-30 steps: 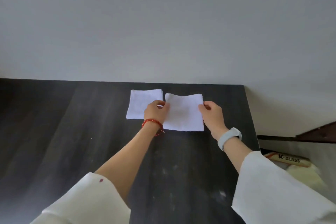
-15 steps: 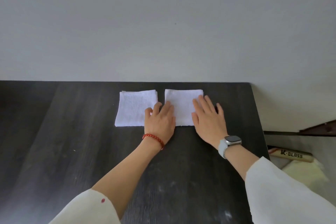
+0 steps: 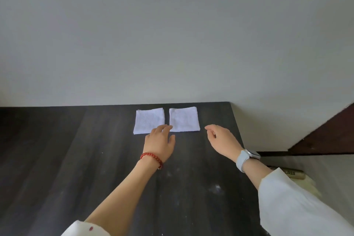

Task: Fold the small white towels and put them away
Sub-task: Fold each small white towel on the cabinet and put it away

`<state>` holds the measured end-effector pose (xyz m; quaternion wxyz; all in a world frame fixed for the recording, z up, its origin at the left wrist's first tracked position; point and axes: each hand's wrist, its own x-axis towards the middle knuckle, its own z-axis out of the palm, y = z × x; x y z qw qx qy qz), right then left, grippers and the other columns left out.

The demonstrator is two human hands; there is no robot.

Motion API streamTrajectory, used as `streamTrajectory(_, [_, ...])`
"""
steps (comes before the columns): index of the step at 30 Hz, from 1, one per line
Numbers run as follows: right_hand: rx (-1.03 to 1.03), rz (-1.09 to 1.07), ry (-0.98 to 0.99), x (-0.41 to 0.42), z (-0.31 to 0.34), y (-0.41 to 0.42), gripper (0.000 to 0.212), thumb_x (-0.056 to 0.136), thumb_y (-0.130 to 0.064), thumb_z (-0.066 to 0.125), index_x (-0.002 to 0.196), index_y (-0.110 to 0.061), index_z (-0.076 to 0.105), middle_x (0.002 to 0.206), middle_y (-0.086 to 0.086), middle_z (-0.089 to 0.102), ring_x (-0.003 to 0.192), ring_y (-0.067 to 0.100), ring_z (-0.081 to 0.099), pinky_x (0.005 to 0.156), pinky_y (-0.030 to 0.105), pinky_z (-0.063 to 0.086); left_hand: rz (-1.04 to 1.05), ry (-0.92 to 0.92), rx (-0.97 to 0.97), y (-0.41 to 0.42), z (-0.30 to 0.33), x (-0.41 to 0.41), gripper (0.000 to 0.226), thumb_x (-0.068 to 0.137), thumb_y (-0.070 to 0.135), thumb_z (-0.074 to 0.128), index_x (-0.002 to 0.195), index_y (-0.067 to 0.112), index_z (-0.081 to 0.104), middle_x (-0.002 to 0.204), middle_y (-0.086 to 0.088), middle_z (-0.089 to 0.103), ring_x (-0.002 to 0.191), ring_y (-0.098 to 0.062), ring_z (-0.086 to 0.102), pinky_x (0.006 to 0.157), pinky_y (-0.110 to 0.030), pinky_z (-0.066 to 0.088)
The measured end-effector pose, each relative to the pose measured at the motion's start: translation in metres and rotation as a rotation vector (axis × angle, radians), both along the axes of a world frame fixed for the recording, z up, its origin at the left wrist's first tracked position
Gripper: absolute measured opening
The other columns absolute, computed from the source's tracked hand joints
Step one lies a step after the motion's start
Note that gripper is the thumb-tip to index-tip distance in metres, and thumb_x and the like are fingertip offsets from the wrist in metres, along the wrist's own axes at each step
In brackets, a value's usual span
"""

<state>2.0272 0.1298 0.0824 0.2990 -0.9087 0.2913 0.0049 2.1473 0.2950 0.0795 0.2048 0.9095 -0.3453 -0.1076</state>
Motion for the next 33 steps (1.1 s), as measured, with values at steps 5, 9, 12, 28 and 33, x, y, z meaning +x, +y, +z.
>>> streamTrajectory(5, [0.096,-0.165,-0.243,-0.100,0.050,0.060,0.030,0.096,-0.017,0.038,0.119,-0.015,0.057,0.114,0.003,0.064,0.106,0.021,0.058,0.091,0.031,0.045,-0.049,0.007,-0.214,0.051,0.053,-0.098,0.038,0.094,0.026,0.044,0.131,0.017,0.047,0.133,-0.002,0.049,0.123,-0.022,0.044,0.104,-0.038,0.034])
streamTrajectory(9, [0.112,-0.239,-0.316,-0.205,0.073,0.107,0.029,0.096,-0.017,0.039,0.118,-0.014,0.058,0.113,0.001,0.065,0.106,0.016,0.058,0.083,0.021,0.041,-0.149,0.010,-0.295,0.083,0.071,-0.188,0.036,0.093,0.024,0.047,0.127,0.015,0.052,0.129,-0.003,0.053,0.119,-0.023,0.048,0.101,-0.040,0.037])
streamTrajectory(12, [0.132,-0.331,-0.329,-0.290,0.075,0.130,0.027,0.096,-0.015,0.041,0.115,-0.013,0.060,0.110,0.004,0.066,0.104,0.018,0.060,0.089,0.029,0.047,-0.232,0.057,-0.317,0.092,0.072,-0.253,0.033,0.092,0.022,0.049,0.123,0.013,0.056,0.124,-0.004,0.056,0.114,-0.023,0.052,0.098,-0.038,0.041])
streamTrajectory(28, [0.054,-1.223,-0.249,-0.898,0.066,0.167,0.028,0.098,-0.017,0.037,0.110,-0.009,0.061,0.092,-0.002,0.061,0.079,0.011,0.058,0.065,0.011,0.043,-1.177,0.286,-0.244,-0.072,0.065,-0.830,0.029,0.092,0.019,0.049,0.120,0.013,0.058,0.117,-0.005,0.060,0.105,-0.020,0.057,0.092,-0.030,0.043])
streamTrajectory(33, [0.024,-1.501,-0.225,-1.087,0.069,0.196,0.027,0.097,-0.016,0.038,0.109,-0.010,0.061,0.092,0.000,0.064,0.078,0.011,0.059,0.074,0.024,0.050,-1.450,0.349,-0.194,-0.083,0.068,-1.050,0.030,0.093,0.019,0.048,0.120,0.013,0.057,0.116,-0.004,0.060,0.103,-0.016,0.057,0.091,-0.024,0.041])
